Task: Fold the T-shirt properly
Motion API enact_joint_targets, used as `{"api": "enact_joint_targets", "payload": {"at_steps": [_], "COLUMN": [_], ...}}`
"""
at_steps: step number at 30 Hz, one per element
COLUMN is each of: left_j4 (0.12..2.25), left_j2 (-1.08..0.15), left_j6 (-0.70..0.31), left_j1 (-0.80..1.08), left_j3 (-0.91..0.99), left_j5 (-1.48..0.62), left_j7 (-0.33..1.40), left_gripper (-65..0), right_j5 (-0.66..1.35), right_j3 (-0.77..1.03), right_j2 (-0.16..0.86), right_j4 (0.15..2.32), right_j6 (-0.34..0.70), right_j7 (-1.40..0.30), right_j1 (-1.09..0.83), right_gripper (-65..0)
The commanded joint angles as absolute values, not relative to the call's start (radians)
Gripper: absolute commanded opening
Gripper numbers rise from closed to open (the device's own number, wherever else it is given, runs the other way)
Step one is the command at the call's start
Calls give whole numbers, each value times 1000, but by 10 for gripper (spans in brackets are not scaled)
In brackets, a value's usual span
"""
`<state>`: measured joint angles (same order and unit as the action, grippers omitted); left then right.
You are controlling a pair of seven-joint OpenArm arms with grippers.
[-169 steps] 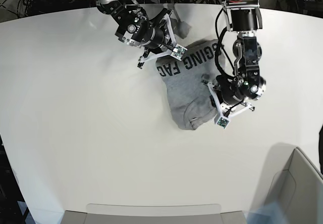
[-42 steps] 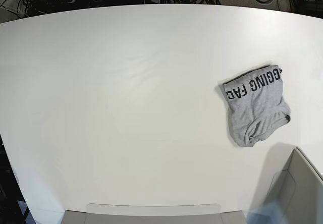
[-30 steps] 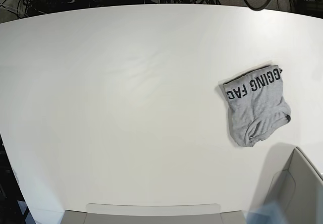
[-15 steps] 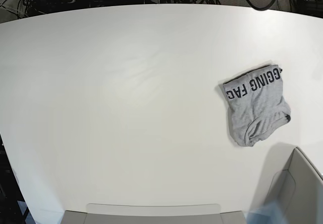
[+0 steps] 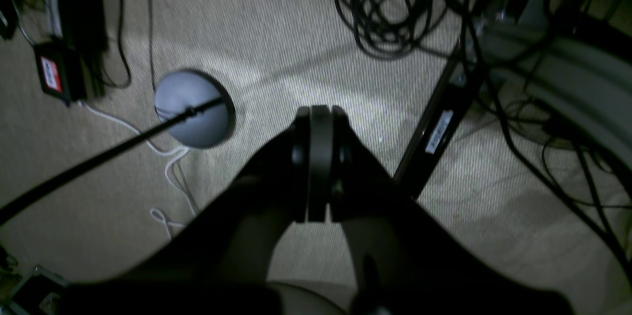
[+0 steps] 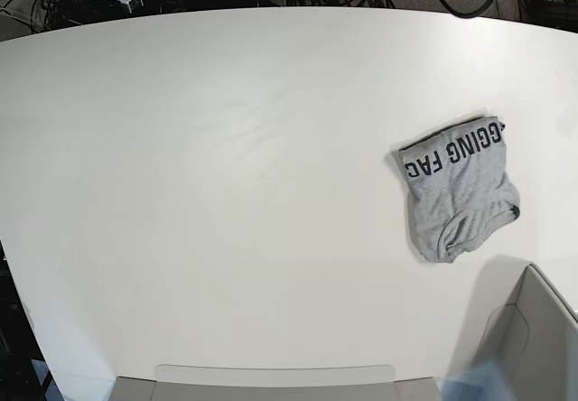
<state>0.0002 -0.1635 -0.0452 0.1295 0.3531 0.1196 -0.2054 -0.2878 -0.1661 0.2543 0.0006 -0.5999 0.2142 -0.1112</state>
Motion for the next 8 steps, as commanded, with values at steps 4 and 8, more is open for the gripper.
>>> {"api": "enact_joint_targets", "payload": {"at_steps": [4, 8], "left_j4": [0, 0], "left_j2": [-145, -139], "left_j6": [-39, -39], "left_j1": [117, 74], "left_j3": [357, 357], "left_j5": [117, 116], "left_j7": [-209, -203], "left_gripper": [-636, -636], "right_j5": [-283, -285], "right_j3": [-186, -185], "right_j2": [242, 211], "right_j4": [0, 0], "right_j6": [-608, -608], "right_j7": [217, 217], "right_j1": [-96, -94], "right_gripper": [-650, -650]}}
